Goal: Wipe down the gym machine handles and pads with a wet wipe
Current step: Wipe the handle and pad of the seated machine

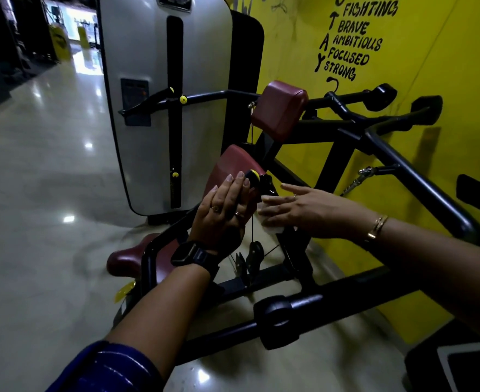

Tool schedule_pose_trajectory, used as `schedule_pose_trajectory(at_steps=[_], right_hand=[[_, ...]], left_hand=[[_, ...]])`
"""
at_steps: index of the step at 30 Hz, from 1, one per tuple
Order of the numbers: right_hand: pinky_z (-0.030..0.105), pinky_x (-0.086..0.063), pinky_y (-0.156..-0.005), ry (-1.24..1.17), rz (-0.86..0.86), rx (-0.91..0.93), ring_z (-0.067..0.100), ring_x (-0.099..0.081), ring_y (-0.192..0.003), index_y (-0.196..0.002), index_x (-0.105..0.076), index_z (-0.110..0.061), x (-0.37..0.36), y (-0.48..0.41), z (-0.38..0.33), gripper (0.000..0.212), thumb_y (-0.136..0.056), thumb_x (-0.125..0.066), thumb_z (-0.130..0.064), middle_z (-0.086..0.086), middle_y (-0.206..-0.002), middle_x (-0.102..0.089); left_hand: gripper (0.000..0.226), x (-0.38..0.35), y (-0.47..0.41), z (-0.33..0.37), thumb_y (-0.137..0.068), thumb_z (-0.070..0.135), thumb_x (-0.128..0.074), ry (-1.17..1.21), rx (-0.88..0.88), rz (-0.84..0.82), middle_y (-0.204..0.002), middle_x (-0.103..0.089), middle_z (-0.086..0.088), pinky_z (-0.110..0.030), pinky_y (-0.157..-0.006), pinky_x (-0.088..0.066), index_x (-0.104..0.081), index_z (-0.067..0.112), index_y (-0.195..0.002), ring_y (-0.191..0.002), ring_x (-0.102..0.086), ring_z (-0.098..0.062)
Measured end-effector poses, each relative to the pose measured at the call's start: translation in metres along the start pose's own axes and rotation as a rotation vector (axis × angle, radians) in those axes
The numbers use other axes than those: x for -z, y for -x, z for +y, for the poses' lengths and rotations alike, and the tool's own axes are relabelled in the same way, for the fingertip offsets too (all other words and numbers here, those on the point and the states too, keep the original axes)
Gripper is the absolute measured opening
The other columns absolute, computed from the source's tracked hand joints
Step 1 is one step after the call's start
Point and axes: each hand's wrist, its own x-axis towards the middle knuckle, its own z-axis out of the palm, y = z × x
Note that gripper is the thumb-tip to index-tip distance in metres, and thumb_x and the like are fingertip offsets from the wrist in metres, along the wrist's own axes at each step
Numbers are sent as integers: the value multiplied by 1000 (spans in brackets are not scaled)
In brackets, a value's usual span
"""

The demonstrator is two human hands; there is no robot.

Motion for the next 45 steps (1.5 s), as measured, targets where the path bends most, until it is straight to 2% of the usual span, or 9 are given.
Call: schedule_pose_trajectory(at_steps=[4, 8, 17, 20, 24, 29, 37, 41, 45], right_hand=[[37, 20, -113, -69, -141, 53, 4, 19, -141, -148, -25, -37, -12, 10, -13, 64, -95, -40, -4, -23, -151, 2], [32, 16, -113, -222, -260, 148, -9, 8, -137, -140, -43, -39, -12, 23, -20, 52, -96, -48, -11, -27, -151, -24], [28, 6, -119, -233, 116, 23, -1, 13, -141, -147, -22, -32, -30, -7, 8, 73, -91, -47, 7, -21, -151, -6], [27, 7, -115, -219, 144, -8, 5, 17, -141, -148, -11, -30, -42, 4, -4, 69, -90, -28, 3, -16, -154, -1], [35, -7, -117, -269, 119, 124, 5, 7, -145, -145, -23, -30, -56, 27, -12, 64, -88, -33, -3, -12, -155, -13], [1, 6, -107, -627, -48, 197, -30, 0, -128, -129, -47, -32, -46, 37, -5, 49, -89, -62, -9, -26, -138, -35], [8, 21, -104, -370, 127, 54, -16, 10, -135, -138, -31, -37, -41, -6, 15, 70, -90, -49, 9, -26, -146, -18], [13, 23, -107, -479, 58, 36, -19, 15, -135, -141, -36, -36, -32, -11, 14, 61, -91, -48, -4, -28, -148, -18], [15, 20, -110, -688, -56, 130, -17, -11, -138, -121, -59, -35, -28, 8, 5, 42, -86, -35, -36, -25, -140, -44]], left_hand=[[66, -4, 5, -1, -85, 29, -59, 9, 1, -22, -147, -47, -11, -39, -107, -39, -43, 6, -144, -133, -48, -24], [60, -2, 5, -1, -88, 24, -47, 4, -10, -22, -147, -48, -10, -38, -108, -39, -43, 5, -144, -133, -49, -23], [60, -2, 4, 0, -91, 30, -52, -28, -8, -3, -147, -48, -10, -36, -112, -32, -42, 6, -145, -134, -48, -23], [60, -3, 6, -1, -92, 33, -49, -71, -21, -11, -149, -43, -9, -36, -115, -26, -41, 7, -145, -136, -42, -22], [51, -5, 6, 0, -97, 27, -35, -86, -30, 24, -148, -43, -7, -36, -112, -30, -42, 7, -144, -136, -42, -21], [53, -8, 8, 1, -96, 24, -36, -96, -47, 23, -149, -44, -8, -36, -113, -31, -41, 7, -146, -136, -43, -22], [50, -4, 4, 5, -96, 24, -39, -40, 1, 44, -147, -48, -8, -35, -109, -38, -46, 7, -143, -135, -47, -20], [51, -1, 3, 6, -96, 27, -39, -16, 20, 17, -146, -50, -8, -35, -108, -38, -45, 8, -143, -134, -48, -21], [53, -2, 4, 5, -94, 24, -38, -12, 34, -9, -147, -46, -7, -35, -111, -32, -45, 8, -143, -135, -45, -20]])
